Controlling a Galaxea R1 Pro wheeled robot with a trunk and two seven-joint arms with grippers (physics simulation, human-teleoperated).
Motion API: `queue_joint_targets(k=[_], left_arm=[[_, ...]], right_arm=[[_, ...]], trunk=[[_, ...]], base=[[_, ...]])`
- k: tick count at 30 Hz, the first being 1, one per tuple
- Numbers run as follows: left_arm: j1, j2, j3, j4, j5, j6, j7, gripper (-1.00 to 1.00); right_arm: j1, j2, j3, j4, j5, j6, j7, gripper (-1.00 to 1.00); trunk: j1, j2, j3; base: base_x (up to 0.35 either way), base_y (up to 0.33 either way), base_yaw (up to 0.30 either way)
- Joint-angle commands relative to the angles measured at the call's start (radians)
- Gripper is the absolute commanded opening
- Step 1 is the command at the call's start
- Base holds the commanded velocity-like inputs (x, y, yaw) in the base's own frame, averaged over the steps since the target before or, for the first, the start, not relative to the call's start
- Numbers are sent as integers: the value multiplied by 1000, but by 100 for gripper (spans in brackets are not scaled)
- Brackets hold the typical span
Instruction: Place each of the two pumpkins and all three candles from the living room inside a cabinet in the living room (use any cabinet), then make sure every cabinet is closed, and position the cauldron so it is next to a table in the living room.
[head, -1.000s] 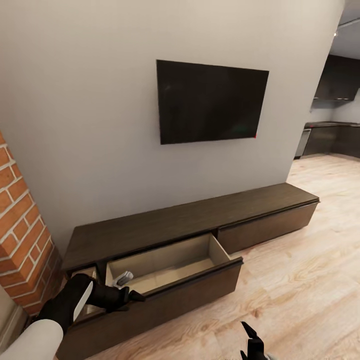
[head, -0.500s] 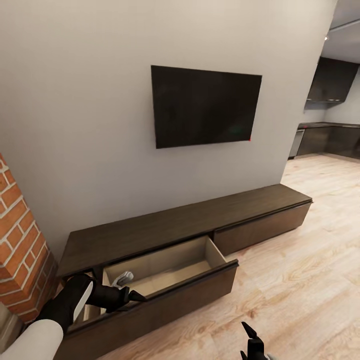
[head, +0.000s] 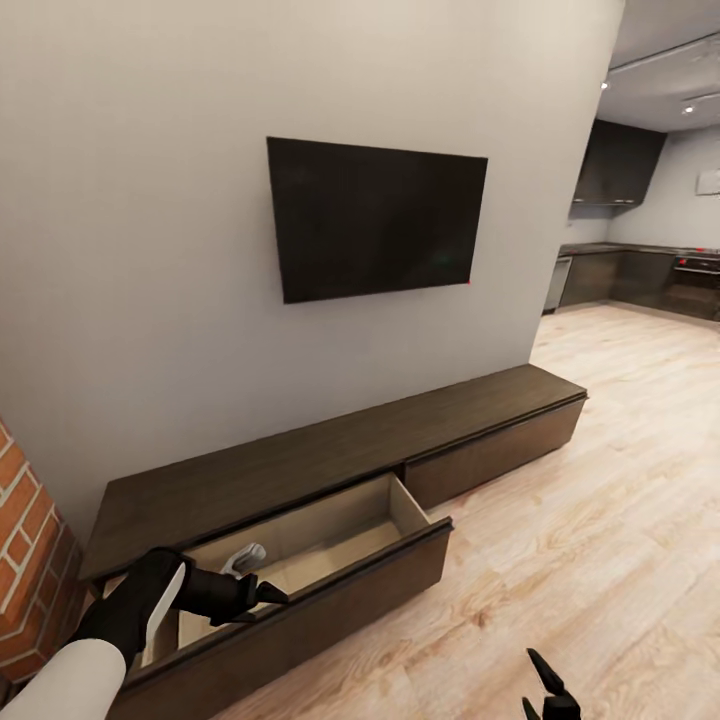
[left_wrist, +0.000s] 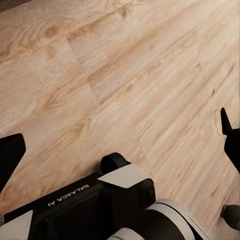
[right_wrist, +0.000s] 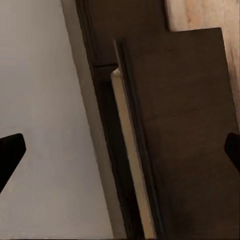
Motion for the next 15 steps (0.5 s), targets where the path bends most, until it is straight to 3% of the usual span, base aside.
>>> queue_joint_targets(k=[1, 3, 5, 15], left_arm=[[0, -1, 3, -1, -3, 6, -3, 100], [0, -1, 3, -1, -3, 5, -1, 100], [0, -1, 3, -1, -4, 5, 0, 100], [0, -2, 3, -2, -3, 4, 0, 100]], right_arm=[[3, -5, -1, 1, -7, 10, 61, 100], [8, -11, -2, 2, -5, 13, 147, 100], [9, -12, -1, 6, -5, 18, 179, 100], [15, -1, -1, 9, -6, 8, 198, 100]], trunk=[[-4, 7, 1], [-12, 21, 4], [-19, 35, 8], [-58, 105, 36]], base=[[0, 0, -25], [0, 0, -12], [0, 0, -4], [0, 0, 0]])
